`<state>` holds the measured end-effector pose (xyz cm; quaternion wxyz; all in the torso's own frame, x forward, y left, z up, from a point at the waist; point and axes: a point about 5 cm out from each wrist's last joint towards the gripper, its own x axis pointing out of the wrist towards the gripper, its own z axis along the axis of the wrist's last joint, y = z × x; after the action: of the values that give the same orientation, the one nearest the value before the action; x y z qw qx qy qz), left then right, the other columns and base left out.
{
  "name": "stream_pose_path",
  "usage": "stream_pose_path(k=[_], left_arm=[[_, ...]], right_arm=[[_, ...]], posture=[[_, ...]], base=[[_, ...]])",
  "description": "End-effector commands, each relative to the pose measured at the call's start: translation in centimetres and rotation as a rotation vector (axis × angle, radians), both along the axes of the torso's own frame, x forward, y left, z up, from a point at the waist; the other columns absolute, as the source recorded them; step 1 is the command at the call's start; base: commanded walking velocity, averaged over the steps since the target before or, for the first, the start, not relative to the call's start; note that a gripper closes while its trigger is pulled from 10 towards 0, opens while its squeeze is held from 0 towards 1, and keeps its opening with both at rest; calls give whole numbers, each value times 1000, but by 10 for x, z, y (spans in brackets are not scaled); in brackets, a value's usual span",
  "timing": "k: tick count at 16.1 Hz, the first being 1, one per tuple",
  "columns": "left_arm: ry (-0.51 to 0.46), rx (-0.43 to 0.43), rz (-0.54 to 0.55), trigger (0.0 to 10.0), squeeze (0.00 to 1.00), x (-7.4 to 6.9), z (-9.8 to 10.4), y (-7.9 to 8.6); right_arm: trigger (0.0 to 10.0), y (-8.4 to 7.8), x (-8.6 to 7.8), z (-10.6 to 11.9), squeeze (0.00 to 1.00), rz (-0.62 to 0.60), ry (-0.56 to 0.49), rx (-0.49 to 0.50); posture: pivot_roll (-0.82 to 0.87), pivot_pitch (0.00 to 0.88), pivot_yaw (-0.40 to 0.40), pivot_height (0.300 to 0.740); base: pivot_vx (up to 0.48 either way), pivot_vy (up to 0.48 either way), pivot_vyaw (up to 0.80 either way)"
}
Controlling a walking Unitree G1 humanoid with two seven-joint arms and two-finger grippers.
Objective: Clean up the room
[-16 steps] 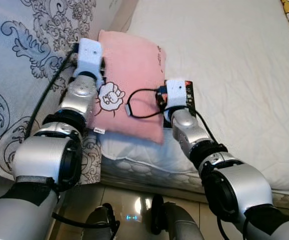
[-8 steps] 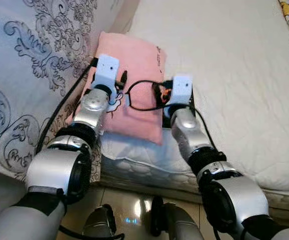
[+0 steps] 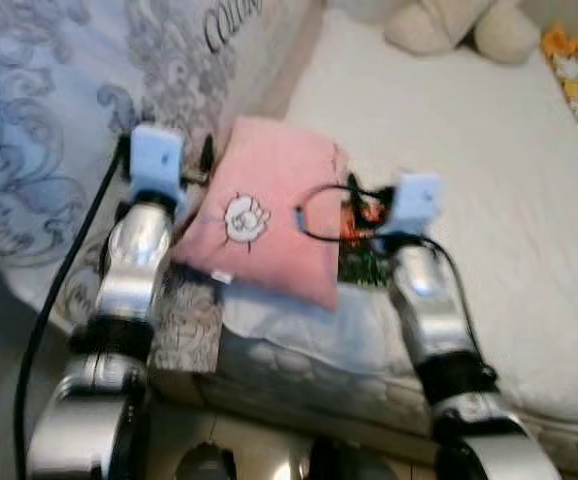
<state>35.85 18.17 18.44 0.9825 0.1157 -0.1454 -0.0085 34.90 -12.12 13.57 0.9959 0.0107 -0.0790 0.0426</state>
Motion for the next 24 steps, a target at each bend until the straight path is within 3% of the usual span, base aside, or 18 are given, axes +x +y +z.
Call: stream_pose_path(k=[1, 3, 5, 6, 7, 8, 13, 18, 19, 22, 23, 24], left_arm=[[-23, -30, 16, 10000, 1000, -7, 2, 2], [3, -69, -9, 10000, 1000, -20, -17, 4], [21, -74, -34, 10000, 1000, -26, -22, 0], [38, -75, -61, 10000, 1000, -29, -22, -8], [38, -76, -72, 10000, 145, -32, -19, -13], [55, -101, -54, 10000, 0, -33, -21, -14], [181, -201, 54, 10000, 0, -34, -45, 6], [187, -183, 49, 10000, 0, -30, -42, -1], [185, -181, 46, 10000, 0, -30, -42, -2], [183, -171, 36, 10000, 0, -30, -41, -5], [186, -168, 34, 10000, 0, -29, -41, -5], [186, -167, 34, 10000, 0, -29, -41, -5]], right_arm=[[10000, -3, -4, -6, 1000, 3, -1, -18], [10000, -5, -8, -13, 1000, 12, 18, -9], [10000, -9, -11, -20, 1000, -9, 58, -36], [10000, -4, -13, -22, 416, 9, 75, -52], [10000, -1, -13, -23, 0, 24, 82, -45], [10000, 1, -12, -24, 0, 28, 95, -56], [10000, 10, -8, -19, 0, 45, 95, -87], [10000, 10, -8, -21, 0, 60, 112, -86], [10000, 11, -8, -22, 1000, 68, 113, -63], [10000, 11, -9, -24, 1000, 71, 134, -70], [10000, 11, -8, -23, 0, 67, 133, -83], [10000, 11, -8, -23, 0, 69, 134, -79]], posture=[[-20, 0, -41, 740], [-30, 0, -35, 740], [-31, 0, -37, 740], [-34, 0, -32, 740], [-36, 0, -32, 740], [-36, 0, -32, 740], [-40, 9, -35, 740], [-43, 16, -38, 740], [-43, 16, -38, 740], [-46, 20, -36, 740], [-46, 20, -36, 740], [-46, 20, -36, 740]], base=[[0, 0, 0], [0, 0, 0], [0, -240, 0], [0, -472, 0], [0, -469, 0], [0, -458, 0], [0, -458, 0], [0, -458, 0], [0, -458, 0], [0, -458, 0], [0, -458, 0], [0, -458, 0]])
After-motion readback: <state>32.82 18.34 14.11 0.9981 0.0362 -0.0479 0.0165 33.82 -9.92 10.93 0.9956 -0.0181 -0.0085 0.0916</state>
